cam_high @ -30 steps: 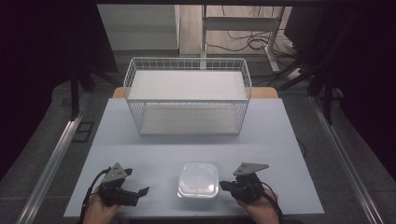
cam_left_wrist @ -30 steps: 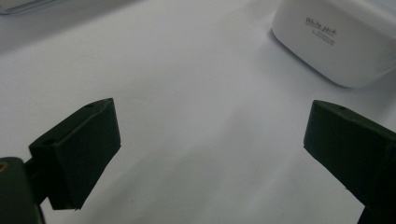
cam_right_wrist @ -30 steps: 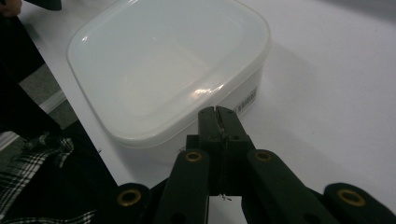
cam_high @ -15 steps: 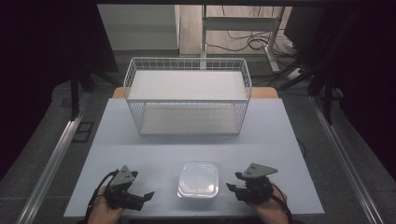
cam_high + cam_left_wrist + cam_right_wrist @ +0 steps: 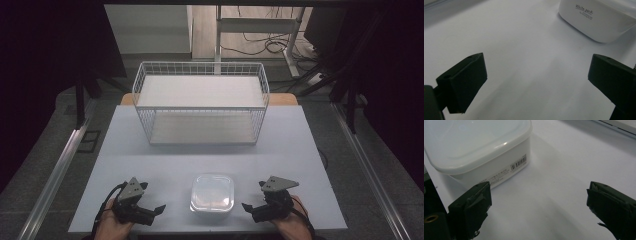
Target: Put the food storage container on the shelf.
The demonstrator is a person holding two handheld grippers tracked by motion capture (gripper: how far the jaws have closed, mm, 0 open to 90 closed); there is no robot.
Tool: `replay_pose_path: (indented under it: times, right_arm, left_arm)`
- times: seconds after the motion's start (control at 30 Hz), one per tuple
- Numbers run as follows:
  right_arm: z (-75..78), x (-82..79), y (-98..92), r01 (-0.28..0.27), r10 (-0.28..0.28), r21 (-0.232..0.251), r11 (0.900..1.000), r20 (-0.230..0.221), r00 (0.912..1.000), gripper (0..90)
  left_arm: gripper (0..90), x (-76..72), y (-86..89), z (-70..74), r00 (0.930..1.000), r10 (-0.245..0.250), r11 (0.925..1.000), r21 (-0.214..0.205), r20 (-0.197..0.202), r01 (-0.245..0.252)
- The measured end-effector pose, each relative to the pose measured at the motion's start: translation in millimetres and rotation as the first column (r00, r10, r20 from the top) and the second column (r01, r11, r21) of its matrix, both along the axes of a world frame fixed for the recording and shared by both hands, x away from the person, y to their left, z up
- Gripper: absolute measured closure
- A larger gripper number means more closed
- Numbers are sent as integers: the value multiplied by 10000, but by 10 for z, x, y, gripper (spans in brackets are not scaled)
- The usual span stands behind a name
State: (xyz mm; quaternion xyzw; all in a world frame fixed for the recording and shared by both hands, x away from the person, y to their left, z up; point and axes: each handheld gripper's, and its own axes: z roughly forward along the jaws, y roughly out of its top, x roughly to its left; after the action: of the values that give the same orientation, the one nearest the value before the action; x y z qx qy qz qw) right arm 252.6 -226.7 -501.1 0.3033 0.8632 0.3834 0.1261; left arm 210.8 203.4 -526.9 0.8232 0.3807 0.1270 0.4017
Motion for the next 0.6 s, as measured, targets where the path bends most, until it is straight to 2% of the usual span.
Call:
replay_pose_path:
  times: [0.17, 0.3, 0.47, 0.6]
  right_arm:
    - [39, -1, 15, -38, 37, 213, 9998, 65, 10000, 53]
    - [96, -6, 47, -113, 110, 462, 9989, 68, 9999, 53]
    - [170, -18, 112, 17, -21, 739, 9973, 52, 10000, 30]
    - [219, -27, 187, 11, 4, 765, 9971, -198, 9998, 23]
  left_arm:
    - [27, 13, -60, 32, 9996, -65, 9999, -90, -258, 63]
    - [30, 43, -145, 74, 9990, -242, 9989, -399, -366, 227]
    - [17, 97, -308, 135, 9985, -425, 9988, -268, -356, 415]
    - [26, 164, -403, 207, 9964, -732, 9941, -835, -430, 694]
